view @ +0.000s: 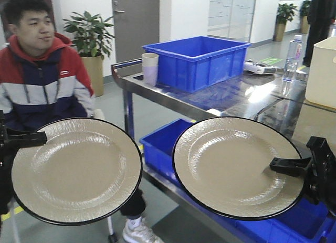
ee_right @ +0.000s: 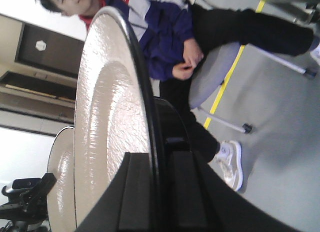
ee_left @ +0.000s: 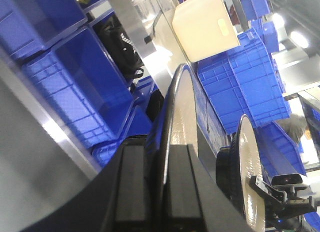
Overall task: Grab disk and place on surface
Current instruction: 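Hold both plates level while the base drives to the steel table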
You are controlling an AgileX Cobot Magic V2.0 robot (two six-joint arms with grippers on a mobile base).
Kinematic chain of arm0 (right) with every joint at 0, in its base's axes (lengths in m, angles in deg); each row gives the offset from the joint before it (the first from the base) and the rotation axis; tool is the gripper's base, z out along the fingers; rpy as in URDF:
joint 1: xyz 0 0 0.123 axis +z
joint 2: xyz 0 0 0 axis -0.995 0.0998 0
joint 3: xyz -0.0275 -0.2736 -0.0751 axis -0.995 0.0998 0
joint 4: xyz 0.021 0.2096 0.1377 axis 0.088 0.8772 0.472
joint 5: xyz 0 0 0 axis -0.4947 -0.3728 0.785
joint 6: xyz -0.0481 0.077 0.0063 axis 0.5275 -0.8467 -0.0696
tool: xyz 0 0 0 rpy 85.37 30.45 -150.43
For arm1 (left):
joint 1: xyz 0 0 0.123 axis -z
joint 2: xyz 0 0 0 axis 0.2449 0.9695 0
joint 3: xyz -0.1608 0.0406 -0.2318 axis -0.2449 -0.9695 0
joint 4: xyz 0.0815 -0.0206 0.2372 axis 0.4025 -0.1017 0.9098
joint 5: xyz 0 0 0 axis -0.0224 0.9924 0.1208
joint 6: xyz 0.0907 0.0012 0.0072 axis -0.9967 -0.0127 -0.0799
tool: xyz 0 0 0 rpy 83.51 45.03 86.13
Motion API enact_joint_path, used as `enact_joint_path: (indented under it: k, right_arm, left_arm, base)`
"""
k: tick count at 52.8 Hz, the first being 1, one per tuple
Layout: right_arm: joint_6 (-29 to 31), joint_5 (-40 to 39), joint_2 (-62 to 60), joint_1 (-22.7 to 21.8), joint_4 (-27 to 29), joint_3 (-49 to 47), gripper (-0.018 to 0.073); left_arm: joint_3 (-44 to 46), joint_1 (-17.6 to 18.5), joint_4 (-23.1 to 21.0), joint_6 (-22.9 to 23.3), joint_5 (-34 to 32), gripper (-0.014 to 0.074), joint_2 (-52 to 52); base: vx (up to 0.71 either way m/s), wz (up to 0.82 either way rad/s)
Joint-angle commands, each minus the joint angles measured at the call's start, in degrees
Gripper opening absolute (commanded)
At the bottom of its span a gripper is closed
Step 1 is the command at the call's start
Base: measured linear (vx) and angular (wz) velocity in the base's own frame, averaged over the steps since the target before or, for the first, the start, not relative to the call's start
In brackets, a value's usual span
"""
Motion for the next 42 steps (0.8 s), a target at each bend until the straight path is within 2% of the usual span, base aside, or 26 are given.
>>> enact_joint_path:
  k: [1,25,42]
  right_arm:
    - [-0.22,3.41,-2.29,-0.24,6.43,-1.91,-0.0009]
    - [-0.22,3.41,-2.29,-0.24,6.43,-1.91,-0.0009]
    - [-0.22,3.41,-2.29,-0.24,6.43,-1.91,-0.0009]
  left_arm:
    - [1.65,0.32,-8.50,1.15,5.02,-0.0008,-3.04]
    - [1.65,0.32,-8.50,1.15,5.02,-0.0008,-3.04]
    - [1.65,0.32,-8.50,1.15,5.02,-0.0008,-3.04]
  base:
    - [0.44,-0.28]
    - [0.43,-0.30]
    - [0.36,-0.53]
